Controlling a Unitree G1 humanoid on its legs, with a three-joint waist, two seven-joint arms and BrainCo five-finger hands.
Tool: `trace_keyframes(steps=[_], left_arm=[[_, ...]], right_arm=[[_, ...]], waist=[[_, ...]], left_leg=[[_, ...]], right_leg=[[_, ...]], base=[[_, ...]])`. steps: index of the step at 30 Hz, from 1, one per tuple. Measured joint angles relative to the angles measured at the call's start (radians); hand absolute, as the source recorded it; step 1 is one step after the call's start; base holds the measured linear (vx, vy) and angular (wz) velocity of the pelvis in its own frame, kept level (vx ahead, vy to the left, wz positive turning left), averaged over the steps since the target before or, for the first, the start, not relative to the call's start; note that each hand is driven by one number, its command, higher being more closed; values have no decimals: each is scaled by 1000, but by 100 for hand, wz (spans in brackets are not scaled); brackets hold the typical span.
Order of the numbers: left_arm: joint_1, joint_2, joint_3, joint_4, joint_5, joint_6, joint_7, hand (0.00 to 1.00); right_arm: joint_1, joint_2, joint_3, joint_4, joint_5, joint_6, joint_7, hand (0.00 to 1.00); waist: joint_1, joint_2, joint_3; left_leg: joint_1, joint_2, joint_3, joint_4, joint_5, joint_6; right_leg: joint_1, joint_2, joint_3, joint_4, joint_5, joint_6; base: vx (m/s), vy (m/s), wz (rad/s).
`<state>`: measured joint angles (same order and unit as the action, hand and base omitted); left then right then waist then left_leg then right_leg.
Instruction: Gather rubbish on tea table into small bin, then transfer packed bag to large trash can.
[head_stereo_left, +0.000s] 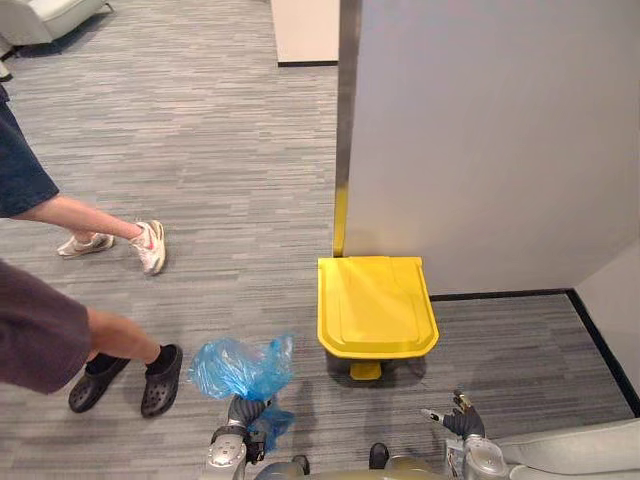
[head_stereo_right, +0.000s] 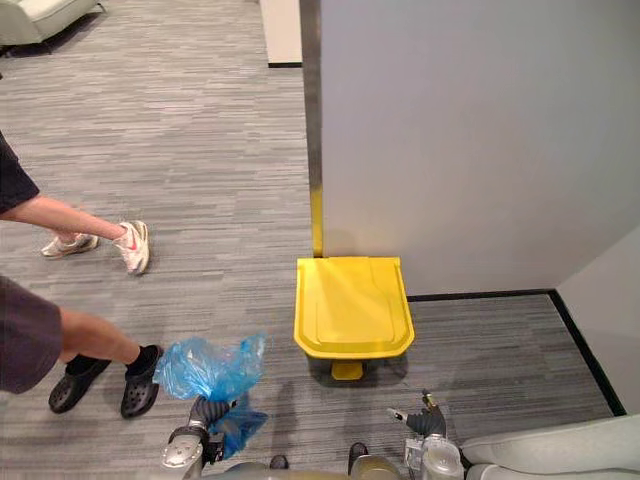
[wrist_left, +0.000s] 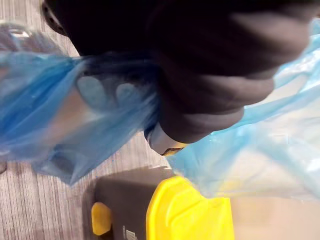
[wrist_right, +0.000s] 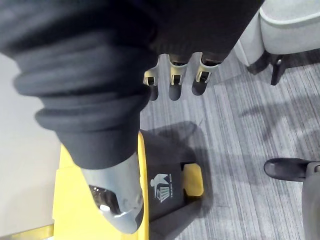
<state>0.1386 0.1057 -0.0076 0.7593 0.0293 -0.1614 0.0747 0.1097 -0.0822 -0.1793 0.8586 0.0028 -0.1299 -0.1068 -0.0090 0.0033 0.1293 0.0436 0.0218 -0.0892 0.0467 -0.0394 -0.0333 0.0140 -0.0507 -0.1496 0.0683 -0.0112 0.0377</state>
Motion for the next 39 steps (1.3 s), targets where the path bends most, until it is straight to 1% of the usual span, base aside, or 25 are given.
trace_keyframes(steps=[2, 3, 4, 5, 11, 13, 15, 18, 19, 21, 22, 23, 24, 25, 26, 27, 28, 29, 30, 31, 32, 33, 36, 37, 39], left_arm=[[0, 0, 0, -2, -1, 0, 6, 100], [-1, 0, -1, -2, -1, 0, 8, 100], [-2, -4, -1, -4, -1, 0, 13, 100], [-2, -6, -2, -4, -1, 0, 13, 100], [9, -12, -2, -4, 0, 2, 12, 100], [9, -9, -2, -4, 0, 2, 11, 100], [7, -8, -2, -4, 1, 2, 11, 100], [6, 1, -2, -6, 1, 2, 10, 100], [6, 6, -2, -11, 1, 2, 10, 100], [3, 22, -1, -25, 0, 2, 10, 100], [-16, 29, -1, -27, 0, 2, 11, 100], [-36, 36, 1, -26, 1, 4, 13, 100], [-46, 43, 1, -26, 1, 4, 13, 100], [-61, 55, 0, -26, 1, 3, 13, 100], [-70, 61, 0, -26, 1, 4, 13, 100], [-84, 63, 2, -26, 1, 3, 13, 100], [-91, 67, 2, -29, 1, 2, 13, 100], [-89, 69, 3, -33, 1, 2, 13, 100], [-92, 50, 4, -35, 2, 1, 14, 100], [-93, 39, 2, -43, 4, 0, 11, 100], [-95, 33, 2, -45, 4, -1, 11, 100], [-107, 24, 2, -45, 4, -1, 11, 100], [-122, 21, 2, -56, 4, -1, 10, 100], [-122, 19, 2, -61, 4, -1, 8, 100], [-121, 15, 2, -64, 4, -1, -8, 100]], right_arm=[[-1, 3, -12, 0, 10, 0, -4, 0], [-1, 3, -14, 0, 16, 0, -4, 0], [0, 7, -25, -1, 27, 0, -5, 0], [1, 8, -31, -1, 29, 0, -6, 0], [2, 22, -53, -8, 37, 0, -7, 0], [2, 22, -55, -8, 45, 1, -7, 0], [2, 22, -60, -8, 46, 1, -7, 0], [1, 21, -61, -8, 47, 1, -7, 0], [-7, 20, -63, -7, 48, 1, -7, 0], [-30, 22, -70, -5, 48, 2, -7, 0], [-58, 20, -71, -7, 50, 1, -7, 0], [-68, 25, -68, -8, 60, 1, -7, 0], [-68, 27, -69, -12, 67, 0, -7, 0], [-73, 33, -73, -18, 67, 0, -7, 0], [-71, 35, -71, -18, 67, 1, -8, 0], [-70, 37, -68, -18, 67, 3, -12, 0], [-70, 37, -68, -19, 66, 4, -24, 0], [-70, 35, -69, -19, 66, 5, -27, 0], [-80, 26, -78, -21, 66, 6, -29, 0], [-96, 23, -79, -27, 66, 6, -29, 0], [-102, 23, -79, -32, 66, 6, -29, 0], [-103, 23, -79, -44, 67, 6, -27, 0], [-93, 24, -90, -56, 69, 8, -25, 0], [-92, 24, -100, -60, 77, 8, -25, 0], [-93, 22, -109, -60, 84, 8, -25, 0]], waist=[[0, -2, 1], [-1, -3, 1], [-3, -4, 3], [-3, -4, 4], [-1, -9, 3], [-3, -13, 1], [-6, -15, 0], [-6, -20, -4], [-5, -21, -4], [-5, -17, 4], [-8, 8, 32], [-8, 13, 53], [-6, 11, 57], [-6, 8, 66], [-12, -2, 75], [-15, -17, 92], [-16, -33, 101], [-16, -40, 100], [-11, -30, 104], [-3, -4, 113], [-6, 5, 117], [-7, 16, 120], [-6, 18, 120], [-7, 18, 119], [-10, 22, 112]], left_leg=[[-23, -2, -18, 13, -4, -9], [-29, 0, -12, 15, -13, 1], [-43, 21, 48, 25, -14, 1], [-45, 28, 70, 24, -13, 2], [-40, 25, 148, -15, -13, 2], [-38, 16, 172, -7, -14, 2], [-31, 11, 181, -2, -28, 19], [-27, -1, 207, 49, -59, 28], [-21, -5, 224, 69, -77, 32], [8, 4, 248, 72, -86, 31], [37, 32, 249, 80, -121, 47], [57, 51, 253, 107, -152, 50], [61, 59, 254, 129, -173, 52], [70, 72, 257, 175, -210, 46], [81, 78, 260, 199, -231, 44], [93, 77, 276, 219, -243, 31], [106, 75, 294, 253, -278, 6], [111, 74, 297, 272, -300, -7], [125, 97, 305, 301, -331, -27], [131, 121, 329, 304, -333, -31], [132, 123, 340, 301, -333, -31], [144, 137, 352, 283, -336, -36], [206, 172, 360, 266, -363, -76], [220, 177, 361, 265, -370, -81], [224, 187, 372, 245, -373, -84]], right_leg=[[0, -10, -29, 0, -5, 5], [-1, -12, -37, -1, -7, 3], [-1, -13, -48, -2, -9, 6], [-2, -13, -47, -2, -12, 11], [-37, -20, 26, 20, -42, 47], [-53, -27, 52, 52, -55, 49], [-53, -37, 66, 67, -69, 55], [-54, -54, 85, 104, -86, 61], [-56, -61, 96, 129, -97, 66], [-103, -61, 96, 245, -101, 76], [-197, -52, 67, 426, -119, 110], [-237, -46, 54, 454, -172, 85], [-259, -42, 43, 454, -177, 76], [-305, -40, 15, 429, -172, 72], [-322, -41, -1, 356, -148, 75], [-314, -43, -33, 255, -105, 74], [-315, -57, -67, 188, -72, 77], [-311, -60, -76, 186, -72, 77], [-305, -50, -73, 196, -35, 61], [-305, -31, -82, 203, -41, 52], [-306, -27, -88, 211, -41, 51], [-320, -22, -96, 252, -53, 32], [-333, -14, -106, 394, -153, 12], [-334, -12, -108, 423, -177, 12], [-346, 4, -108, 426, -183, 6]], base=[[-133, 3, 32], [-122, 7, 38], [-111, -3, 35], [-101, -16, 35], [16, 24, -7], [90, 57, -21], [159, 62, -11], [212, 82, -16], [315, 111, -36], [196, 57, -37], [88, 22, -26], [120, 21, -26], [169, 2, -20], [170, -22, -8], [182, -41, 2], [209, -117, 17], [222, -143, 18], [314, -193, -1], [288, -171, -21], [276, -152, -22], [206, -118, -1], [168, -107, 17], [132, -114, 9], [107, -131, 0], [54, -94, -15]])
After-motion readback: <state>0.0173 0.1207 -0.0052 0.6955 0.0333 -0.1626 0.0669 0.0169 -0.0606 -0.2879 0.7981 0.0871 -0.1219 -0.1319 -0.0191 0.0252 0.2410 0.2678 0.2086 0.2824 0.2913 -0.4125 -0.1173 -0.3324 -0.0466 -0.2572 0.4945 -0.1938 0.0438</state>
